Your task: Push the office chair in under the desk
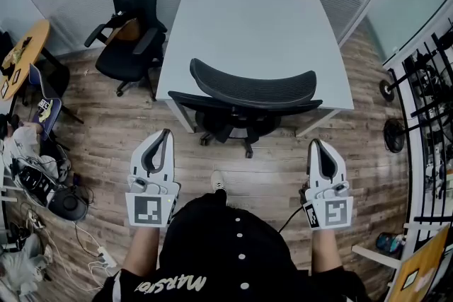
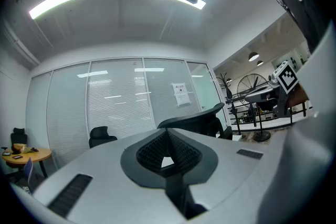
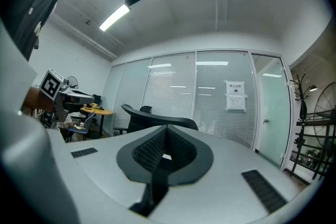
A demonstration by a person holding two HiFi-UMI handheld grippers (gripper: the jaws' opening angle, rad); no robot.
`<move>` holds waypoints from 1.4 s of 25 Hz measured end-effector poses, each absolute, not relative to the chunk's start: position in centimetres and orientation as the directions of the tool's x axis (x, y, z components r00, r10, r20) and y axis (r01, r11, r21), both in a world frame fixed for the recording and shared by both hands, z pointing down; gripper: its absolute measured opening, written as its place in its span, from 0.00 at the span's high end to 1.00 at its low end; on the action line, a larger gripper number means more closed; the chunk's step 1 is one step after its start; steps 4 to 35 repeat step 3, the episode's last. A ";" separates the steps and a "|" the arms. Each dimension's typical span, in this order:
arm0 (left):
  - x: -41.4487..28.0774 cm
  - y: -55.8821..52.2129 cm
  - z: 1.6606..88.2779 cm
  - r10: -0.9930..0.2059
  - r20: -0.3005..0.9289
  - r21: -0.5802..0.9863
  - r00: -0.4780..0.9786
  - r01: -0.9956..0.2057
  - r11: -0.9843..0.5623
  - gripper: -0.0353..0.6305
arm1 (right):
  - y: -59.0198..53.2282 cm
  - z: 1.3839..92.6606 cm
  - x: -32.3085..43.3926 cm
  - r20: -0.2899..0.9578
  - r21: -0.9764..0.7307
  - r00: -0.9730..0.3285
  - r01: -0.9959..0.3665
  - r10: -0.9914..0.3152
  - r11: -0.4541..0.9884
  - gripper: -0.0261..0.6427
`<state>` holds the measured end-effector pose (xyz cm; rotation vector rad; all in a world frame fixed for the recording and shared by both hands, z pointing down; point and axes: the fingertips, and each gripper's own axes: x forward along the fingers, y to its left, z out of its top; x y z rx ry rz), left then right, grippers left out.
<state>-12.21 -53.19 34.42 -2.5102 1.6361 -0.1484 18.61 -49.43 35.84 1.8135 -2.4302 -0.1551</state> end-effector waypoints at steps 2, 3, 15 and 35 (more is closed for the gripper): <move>-12.2 -53.3 34.5 -0.915 0.004 -0.169 0.403 -0.902 -0.397 0.91 | -49.5 35.9 18.6 0.024 0.151 -0.283 -0.947 -0.959 0.283 0.92; -12.2 -53.3 34.6 -0.916 0.003 -0.167 0.402 -0.903 -0.397 0.91 | -49.6 35.9 18.6 0.024 0.155 -0.283 -0.947 -0.959 0.283 0.92; -12.2 -53.3 34.6 -0.916 0.003 -0.167 0.402 -0.903 -0.397 0.91 | -49.6 35.9 18.6 0.024 0.155 -0.283 -0.947 -0.959 0.283 0.92; -12.2 -53.3 34.6 -0.916 0.003 -0.167 0.402 -0.903 -0.397 0.91 | -49.6 35.9 18.6 0.024 0.155 -0.283 -0.947 -0.959 0.283 0.92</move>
